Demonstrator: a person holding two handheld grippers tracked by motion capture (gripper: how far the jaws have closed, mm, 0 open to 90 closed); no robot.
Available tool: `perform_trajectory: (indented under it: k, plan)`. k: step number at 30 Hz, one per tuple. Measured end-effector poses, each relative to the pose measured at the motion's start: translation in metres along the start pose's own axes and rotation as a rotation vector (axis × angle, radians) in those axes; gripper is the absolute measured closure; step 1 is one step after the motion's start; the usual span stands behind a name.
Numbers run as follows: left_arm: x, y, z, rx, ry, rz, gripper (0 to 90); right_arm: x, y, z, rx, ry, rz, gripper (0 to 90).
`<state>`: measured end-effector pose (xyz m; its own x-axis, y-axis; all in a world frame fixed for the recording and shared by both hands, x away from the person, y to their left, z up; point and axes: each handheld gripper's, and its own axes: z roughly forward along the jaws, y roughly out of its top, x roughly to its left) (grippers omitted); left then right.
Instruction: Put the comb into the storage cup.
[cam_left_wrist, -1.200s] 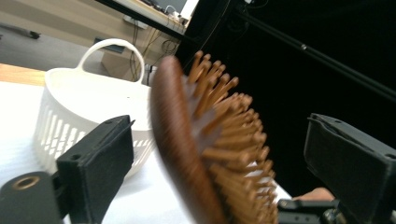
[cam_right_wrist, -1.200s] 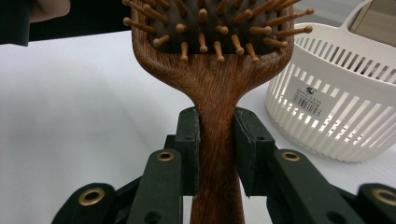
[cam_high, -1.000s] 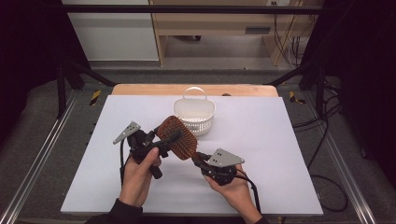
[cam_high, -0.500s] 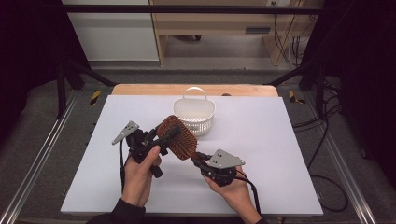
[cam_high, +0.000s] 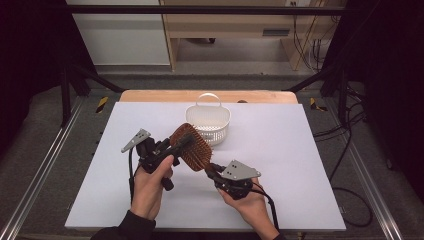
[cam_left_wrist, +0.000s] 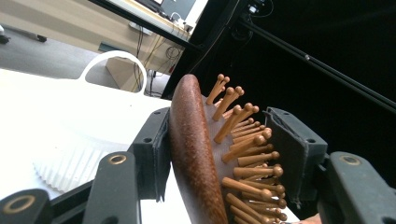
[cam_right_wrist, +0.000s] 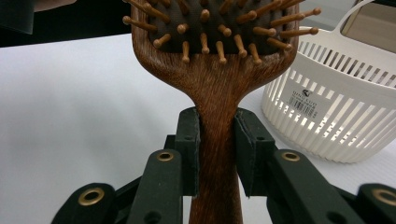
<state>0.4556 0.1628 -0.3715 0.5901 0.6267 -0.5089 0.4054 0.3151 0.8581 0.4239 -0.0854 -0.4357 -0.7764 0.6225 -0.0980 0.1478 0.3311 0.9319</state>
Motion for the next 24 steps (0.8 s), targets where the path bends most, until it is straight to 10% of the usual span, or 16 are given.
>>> perform_trajectory:
  k: [20, 24]
  plan:
    - [-0.014, 0.009, 0.000, 0.036, -0.024, 0.012, 51.9, 0.000, 0.001, 0.001, -0.018, 0.015, 0.015, 72.4]
    - [-0.016, 0.014, 0.000, 0.021, -0.014, 0.035, 51.9, -0.004, 0.001, 0.003, -0.009, 0.026, 0.059, 58.6]
